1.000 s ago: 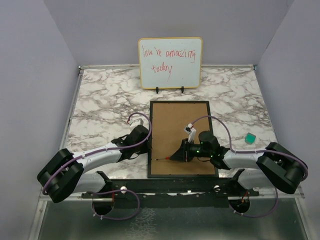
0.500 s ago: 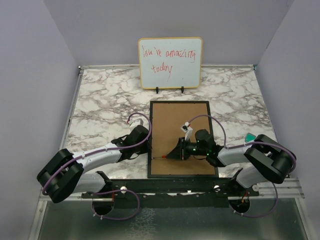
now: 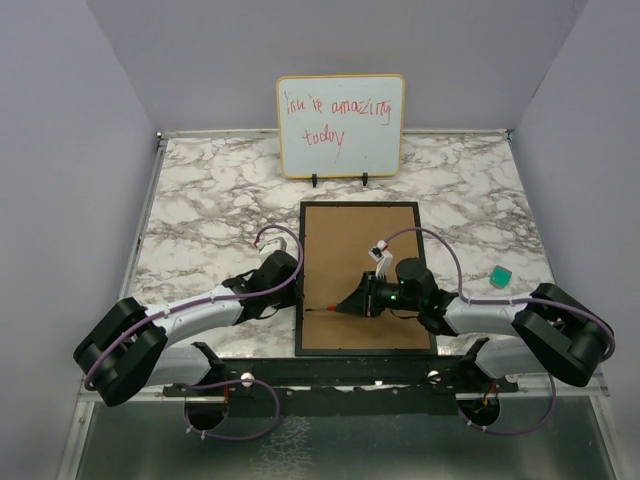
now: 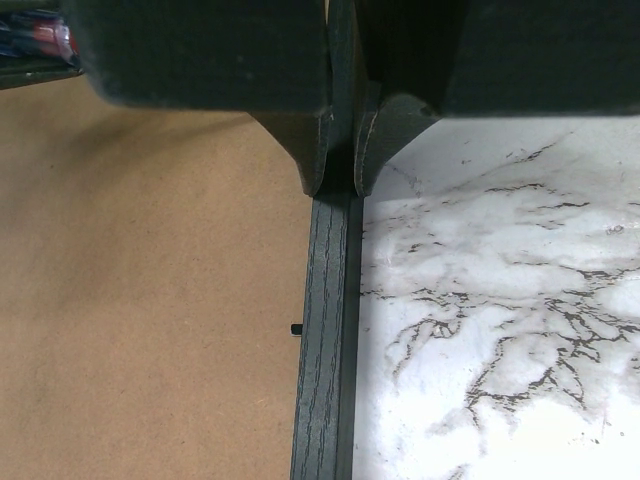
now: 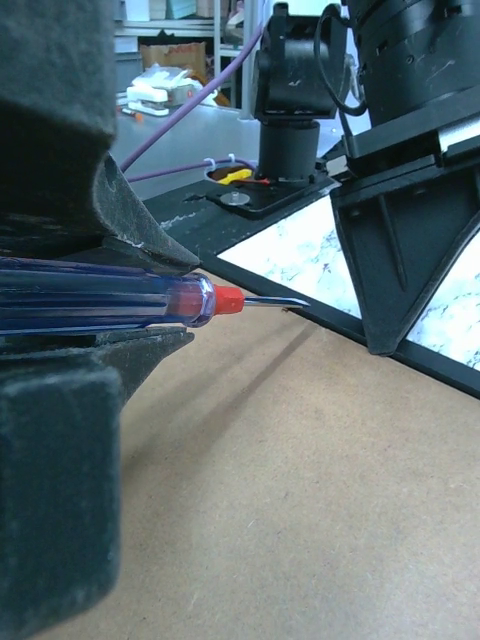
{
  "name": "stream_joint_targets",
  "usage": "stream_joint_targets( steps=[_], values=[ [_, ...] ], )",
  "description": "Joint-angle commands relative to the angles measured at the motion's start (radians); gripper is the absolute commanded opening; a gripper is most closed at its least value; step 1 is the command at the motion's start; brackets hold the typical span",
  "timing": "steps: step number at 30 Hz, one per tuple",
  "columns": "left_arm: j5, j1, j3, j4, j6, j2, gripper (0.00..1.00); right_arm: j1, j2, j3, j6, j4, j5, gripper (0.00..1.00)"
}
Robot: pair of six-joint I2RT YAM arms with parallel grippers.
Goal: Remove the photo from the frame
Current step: Release the photo frame item from the photo frame.
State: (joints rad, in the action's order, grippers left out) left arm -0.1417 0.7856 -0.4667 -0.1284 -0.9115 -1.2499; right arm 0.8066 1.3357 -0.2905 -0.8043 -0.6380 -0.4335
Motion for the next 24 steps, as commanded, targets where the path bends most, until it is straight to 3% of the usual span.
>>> stream_joint_targets(
  steps=[1,14,24],
  values=[
    [0.021,0.004,0.074,-0.16,0.014,-0.053,0.0,0.004,0.014,-0.013,0.022,0.062,-0.014,0.01],
    [0.011,0.004,0.067,-0.175,0.02,-0.051,0.0,0.005,0.095,0.027,-0.03,-0.065,-0.091,0.01],
    [0.011,0.004,0.068,-0.174,0.018,-0.048,0.0,0.004,0.089,-0.003,0.001,0.01,-0.048,0.01]
  ],
)
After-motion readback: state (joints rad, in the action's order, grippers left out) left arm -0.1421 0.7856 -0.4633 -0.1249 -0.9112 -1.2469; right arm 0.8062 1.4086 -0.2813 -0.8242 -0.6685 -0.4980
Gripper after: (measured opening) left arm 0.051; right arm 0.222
